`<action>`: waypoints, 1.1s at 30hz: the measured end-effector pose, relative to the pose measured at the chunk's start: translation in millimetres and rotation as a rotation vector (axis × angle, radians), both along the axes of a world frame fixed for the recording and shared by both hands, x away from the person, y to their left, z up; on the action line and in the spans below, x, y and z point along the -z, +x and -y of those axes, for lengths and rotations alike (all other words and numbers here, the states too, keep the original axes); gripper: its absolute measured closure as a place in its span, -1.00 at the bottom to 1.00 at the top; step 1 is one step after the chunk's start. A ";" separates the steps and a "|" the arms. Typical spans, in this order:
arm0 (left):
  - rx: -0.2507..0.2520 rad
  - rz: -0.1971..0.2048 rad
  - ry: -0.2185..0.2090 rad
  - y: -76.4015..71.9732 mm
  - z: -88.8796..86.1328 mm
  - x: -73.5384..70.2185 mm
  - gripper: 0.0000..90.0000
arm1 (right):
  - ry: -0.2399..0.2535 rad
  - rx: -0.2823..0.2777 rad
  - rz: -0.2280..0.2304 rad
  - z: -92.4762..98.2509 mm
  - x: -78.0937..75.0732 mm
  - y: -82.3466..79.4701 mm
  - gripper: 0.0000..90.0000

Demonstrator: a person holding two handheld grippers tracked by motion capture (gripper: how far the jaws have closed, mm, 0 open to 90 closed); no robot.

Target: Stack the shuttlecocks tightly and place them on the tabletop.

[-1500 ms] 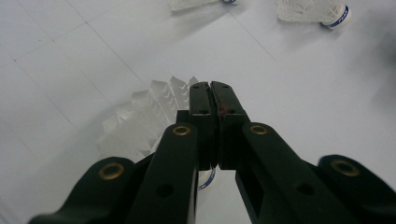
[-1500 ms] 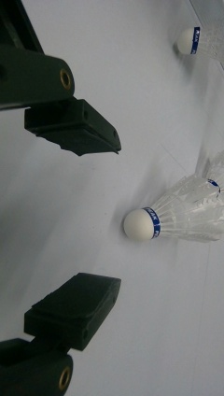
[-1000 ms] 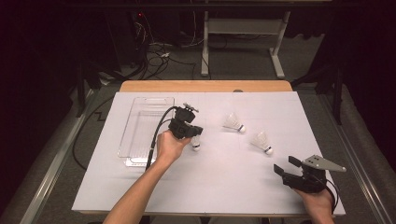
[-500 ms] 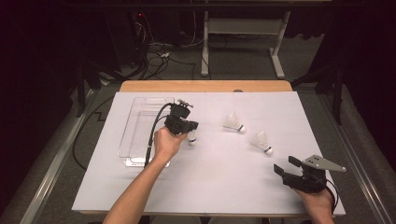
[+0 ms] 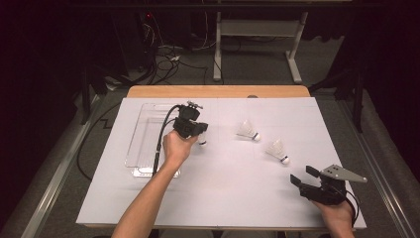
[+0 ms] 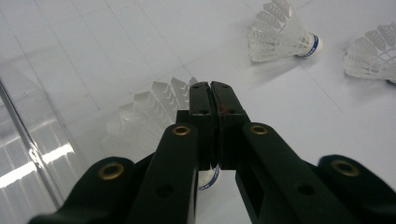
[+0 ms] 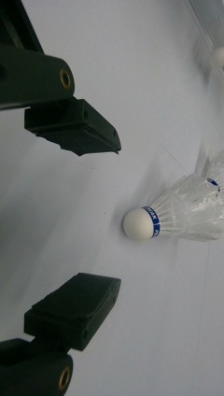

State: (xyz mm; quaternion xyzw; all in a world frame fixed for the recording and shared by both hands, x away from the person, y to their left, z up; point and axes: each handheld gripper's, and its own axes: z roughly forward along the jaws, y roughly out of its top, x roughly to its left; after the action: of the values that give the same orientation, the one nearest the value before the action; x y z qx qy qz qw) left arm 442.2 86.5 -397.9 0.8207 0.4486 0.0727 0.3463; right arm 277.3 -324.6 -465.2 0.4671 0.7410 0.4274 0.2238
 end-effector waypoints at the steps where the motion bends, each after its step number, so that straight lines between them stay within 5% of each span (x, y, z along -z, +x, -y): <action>1: -0.004 0.004 0.001 0.5 -0.2 0.5 0.95 | 0.000 0.000 0.000 0.0 -0.1 -0.1 -0.34; 11: -0.037 0.005 0.026 6.4 -2.7 7.0 0.93 | 0.001 0.000 -0.001 0.0 0.0 0.0 -0.34; 33: -0.013 -0.019 0.062 6.1 4.9 11.6 0.90 | 0.001 0.000 -0.001 0.0 -0.1 -0.1 -0.34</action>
State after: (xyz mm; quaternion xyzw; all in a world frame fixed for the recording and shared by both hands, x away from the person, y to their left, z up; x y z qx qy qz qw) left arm 448.4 81.6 -409.6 0.8288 0.4548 0.0812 0.3157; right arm 277.2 -324.6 -465.1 0.4672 0.7409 0.4278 0.2232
